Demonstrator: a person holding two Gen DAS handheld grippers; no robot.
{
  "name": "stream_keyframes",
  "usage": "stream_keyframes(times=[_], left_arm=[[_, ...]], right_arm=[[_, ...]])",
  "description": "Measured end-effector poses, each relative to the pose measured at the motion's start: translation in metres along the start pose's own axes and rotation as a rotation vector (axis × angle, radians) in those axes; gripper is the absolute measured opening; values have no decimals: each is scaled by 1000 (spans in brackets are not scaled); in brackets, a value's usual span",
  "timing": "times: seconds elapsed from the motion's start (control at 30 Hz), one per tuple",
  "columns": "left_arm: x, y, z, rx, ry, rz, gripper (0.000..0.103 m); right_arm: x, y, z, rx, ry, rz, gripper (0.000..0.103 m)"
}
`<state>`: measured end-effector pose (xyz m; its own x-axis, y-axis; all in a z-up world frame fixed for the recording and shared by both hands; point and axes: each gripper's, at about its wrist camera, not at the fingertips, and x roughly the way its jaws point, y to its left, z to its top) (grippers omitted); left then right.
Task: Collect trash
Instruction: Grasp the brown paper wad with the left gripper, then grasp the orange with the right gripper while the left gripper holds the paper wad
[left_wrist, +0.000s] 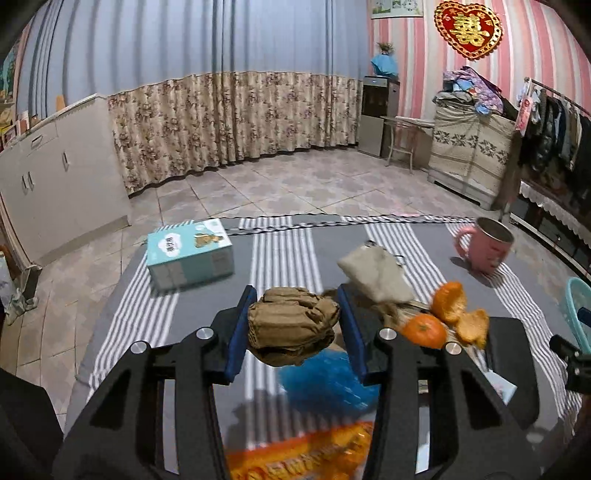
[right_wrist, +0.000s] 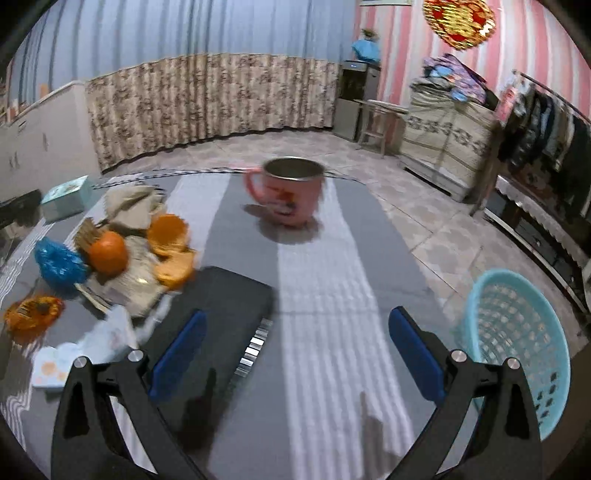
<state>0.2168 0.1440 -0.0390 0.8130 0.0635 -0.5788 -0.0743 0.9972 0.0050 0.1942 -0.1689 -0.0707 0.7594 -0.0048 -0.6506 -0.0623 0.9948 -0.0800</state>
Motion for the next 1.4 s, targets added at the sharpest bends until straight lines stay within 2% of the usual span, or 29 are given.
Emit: stream_keyframes(times=[0.17,0.3,0.47,0.57,0.83,0.87,1.03,1.1,1.2,1.4], left_arm=[[14,17,1,37,9,1,43],[26,35,1,12,-1,-18,43],[39,42,-2,9,13,-3,43],[39,44,-1,4,1,4,43],[38,58,-2,-32,-5,2,43],[38,58,-2,-33,-5,1,43],[41,60,-3,-26,1,1,43],[43,59,-4,-27,5,4,43],[43,59,-5,-29,11,8,43],[31,50,-3,-21,9,22,43]], right_arm=[[3,44,14,-26,-6,39,97],[10,77,21,-47,10,62,96],[18,119,27,-96,29,74,95],[23,137,27,-109,44,92,86],[32,168,23,-146,78,106,81],[35,172,23,-154,82,101,76],[52,173,27,-138,130,132,55],[53,171,28,-127,137,172,41],[45,167,28,-136,107,180,36],[14,135,36,-104,42,202,35]])
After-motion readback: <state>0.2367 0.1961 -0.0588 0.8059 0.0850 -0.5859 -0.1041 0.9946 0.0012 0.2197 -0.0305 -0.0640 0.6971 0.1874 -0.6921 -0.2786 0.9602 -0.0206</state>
